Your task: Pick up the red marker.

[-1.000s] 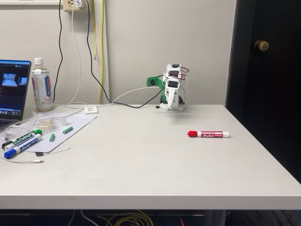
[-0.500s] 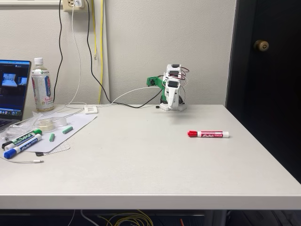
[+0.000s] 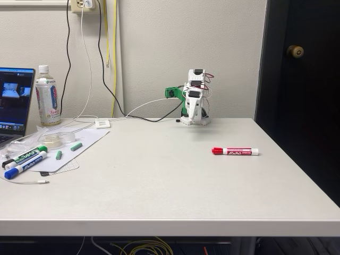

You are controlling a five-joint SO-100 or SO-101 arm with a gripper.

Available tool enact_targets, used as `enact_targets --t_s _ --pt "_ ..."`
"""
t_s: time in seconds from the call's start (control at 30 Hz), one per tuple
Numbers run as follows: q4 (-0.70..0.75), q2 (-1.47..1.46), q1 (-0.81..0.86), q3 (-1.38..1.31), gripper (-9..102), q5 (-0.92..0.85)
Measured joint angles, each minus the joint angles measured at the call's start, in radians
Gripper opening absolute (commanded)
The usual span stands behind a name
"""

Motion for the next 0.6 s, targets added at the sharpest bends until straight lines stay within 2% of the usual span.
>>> enact_targets --t_s 0.4,0.6 --pt "-0.043 -0.063 0.002 -0.023 0 0.000" --pt "0.061 -0.258 -0.037 -0.207 0 -0.044"
